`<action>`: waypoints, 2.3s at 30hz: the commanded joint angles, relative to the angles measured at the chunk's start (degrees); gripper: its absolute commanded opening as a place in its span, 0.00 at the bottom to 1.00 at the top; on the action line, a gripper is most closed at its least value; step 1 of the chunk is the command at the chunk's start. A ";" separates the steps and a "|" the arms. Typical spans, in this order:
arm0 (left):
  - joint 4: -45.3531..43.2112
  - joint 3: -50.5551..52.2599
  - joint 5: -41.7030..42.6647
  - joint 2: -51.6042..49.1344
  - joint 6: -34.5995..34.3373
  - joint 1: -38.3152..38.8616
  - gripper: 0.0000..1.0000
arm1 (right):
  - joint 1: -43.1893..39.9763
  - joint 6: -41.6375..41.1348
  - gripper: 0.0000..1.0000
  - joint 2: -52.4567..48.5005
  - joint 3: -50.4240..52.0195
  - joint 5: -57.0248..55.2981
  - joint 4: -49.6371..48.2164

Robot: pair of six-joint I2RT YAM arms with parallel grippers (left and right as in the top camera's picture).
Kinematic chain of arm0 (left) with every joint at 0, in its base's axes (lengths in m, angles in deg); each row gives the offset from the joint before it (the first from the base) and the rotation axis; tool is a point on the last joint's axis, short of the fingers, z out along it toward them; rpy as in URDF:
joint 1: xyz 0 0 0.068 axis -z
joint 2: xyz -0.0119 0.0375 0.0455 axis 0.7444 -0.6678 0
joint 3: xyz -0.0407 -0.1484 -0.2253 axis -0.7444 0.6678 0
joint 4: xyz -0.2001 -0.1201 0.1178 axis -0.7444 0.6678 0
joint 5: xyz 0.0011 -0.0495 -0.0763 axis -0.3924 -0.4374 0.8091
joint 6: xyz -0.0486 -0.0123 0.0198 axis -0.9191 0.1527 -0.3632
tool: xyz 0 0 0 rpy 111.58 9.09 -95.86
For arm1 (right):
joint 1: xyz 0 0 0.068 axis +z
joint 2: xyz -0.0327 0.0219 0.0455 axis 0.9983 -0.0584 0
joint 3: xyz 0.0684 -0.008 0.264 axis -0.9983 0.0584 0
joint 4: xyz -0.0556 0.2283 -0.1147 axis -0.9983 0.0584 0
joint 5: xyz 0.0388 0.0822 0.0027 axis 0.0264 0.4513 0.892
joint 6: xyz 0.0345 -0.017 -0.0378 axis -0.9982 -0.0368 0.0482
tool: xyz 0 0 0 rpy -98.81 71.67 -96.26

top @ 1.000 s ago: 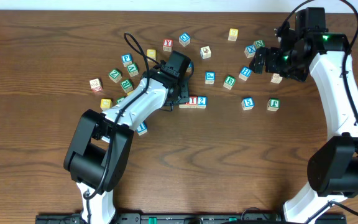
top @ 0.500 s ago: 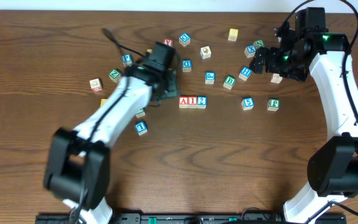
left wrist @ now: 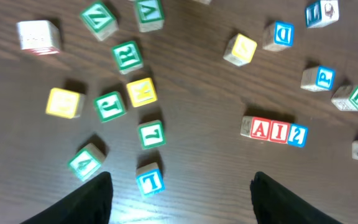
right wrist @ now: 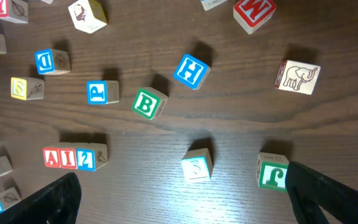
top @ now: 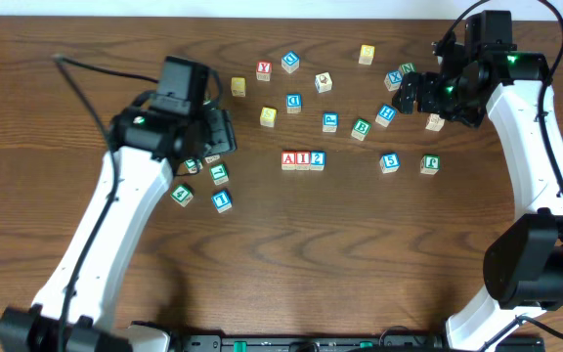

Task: Spell out AI2
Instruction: 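Lift the left gripper away from the AI2 row toward the left, then move the right gripper down toward the right end of the row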

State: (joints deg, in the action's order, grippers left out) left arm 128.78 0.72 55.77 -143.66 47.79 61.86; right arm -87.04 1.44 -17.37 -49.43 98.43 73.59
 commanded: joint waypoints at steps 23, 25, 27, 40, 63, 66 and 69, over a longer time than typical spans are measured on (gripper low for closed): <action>0.81 0.48 -2.03 0.85 0.79 -2.23 0.75 | 16.13 -12.94 0.03 -8.48 0.04 -8.76 -0.31; 0.81 0.48 -2.03 0.85 0.79 -2.23 0.75 | 17.00 -12.96 0.01 -10.40 0.04 -9.16 -0.28; 0.85 0.48 -2.03 0.83 0.79 -2.23 0.74 | 17.70 -13.70 0.01 -12.13 0.04 -9.11 -0.24; 0.85 0.48 -2.05 0.85 0.81 -2.23 0.74 | 21.51 -13.73 0.01 -18.38 0.04 -9.05 -3.08; 1.09 0.48 -6.40 0.85 0.81 -2.23 0.75 | 23.76 -13.44 0.01 -19.96 0.07 -9.05 -4.68; 1.07 0.48 -6.38 0.83 0.81 -2.23 0.75 | 23.74 -13.42 0.01 -19.98 0.07 -9.05 -4.55; 1.09 0.48 -6.38 0.85 0.81 -2.23 0.75 | 23.76 -13.42 0.01 -19.96 0.07 -9.03 -4.39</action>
State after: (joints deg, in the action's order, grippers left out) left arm 129.72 0.72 50.13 -142.28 47.84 59.83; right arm -63.54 -11.74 -36.98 -49.43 89.80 69.11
